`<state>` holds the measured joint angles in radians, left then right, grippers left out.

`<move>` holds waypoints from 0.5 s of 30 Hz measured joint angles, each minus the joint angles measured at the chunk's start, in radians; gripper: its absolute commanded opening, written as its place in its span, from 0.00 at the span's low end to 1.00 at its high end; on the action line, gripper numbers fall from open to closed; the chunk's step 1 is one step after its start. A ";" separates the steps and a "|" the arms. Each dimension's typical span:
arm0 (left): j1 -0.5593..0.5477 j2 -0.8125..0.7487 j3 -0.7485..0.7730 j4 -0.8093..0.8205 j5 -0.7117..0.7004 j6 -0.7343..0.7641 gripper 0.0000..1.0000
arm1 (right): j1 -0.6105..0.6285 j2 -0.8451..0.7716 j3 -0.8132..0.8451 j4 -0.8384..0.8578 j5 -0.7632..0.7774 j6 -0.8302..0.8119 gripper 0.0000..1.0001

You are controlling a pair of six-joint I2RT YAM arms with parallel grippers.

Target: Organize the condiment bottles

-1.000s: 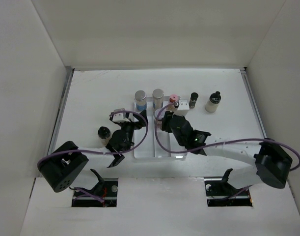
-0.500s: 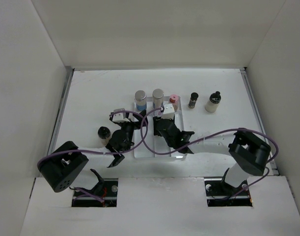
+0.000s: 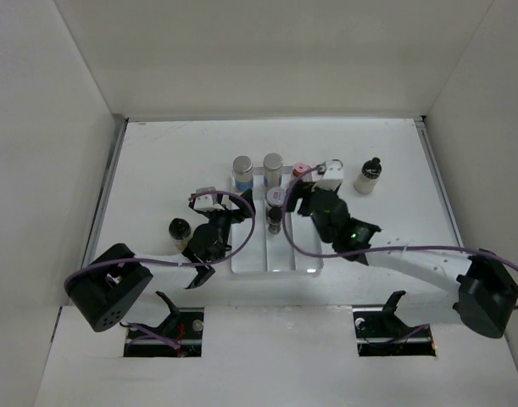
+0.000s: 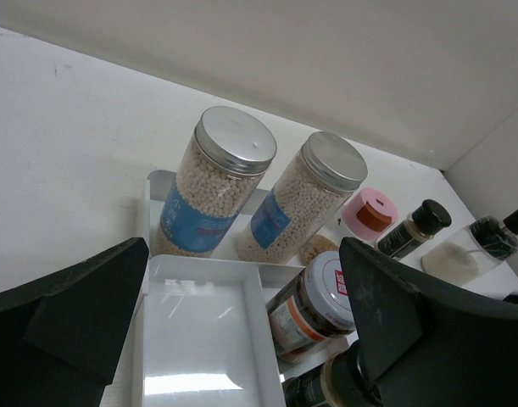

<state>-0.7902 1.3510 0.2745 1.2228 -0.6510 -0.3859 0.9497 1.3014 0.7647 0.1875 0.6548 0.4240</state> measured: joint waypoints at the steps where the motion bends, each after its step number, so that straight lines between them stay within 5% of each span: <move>1: 0.000 0.000 0.000 0.000 0.000 0.000 1.00 | -0.045 -0.032 -0.001 0.001 -0.002 0.000 0.81; 8: -0.005 -0.001 0.000 0.000 0.000 0.000 1.00 | -0.419 0.114 0.107 -0.003 -0.040 -0.007 0.87; 15: -0.009 -0.001 0.000 0.001 0.001 0.000 1.00 | -0.532 0.364 0.232 -0.019 -0.103 -0.040 0.82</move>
<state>-0.7994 1.3499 0.2745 1.2236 -0.6502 -0.3862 0.4179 1.6657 0.9966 0.1684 0.5518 0.3843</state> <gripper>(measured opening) 0.997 0.849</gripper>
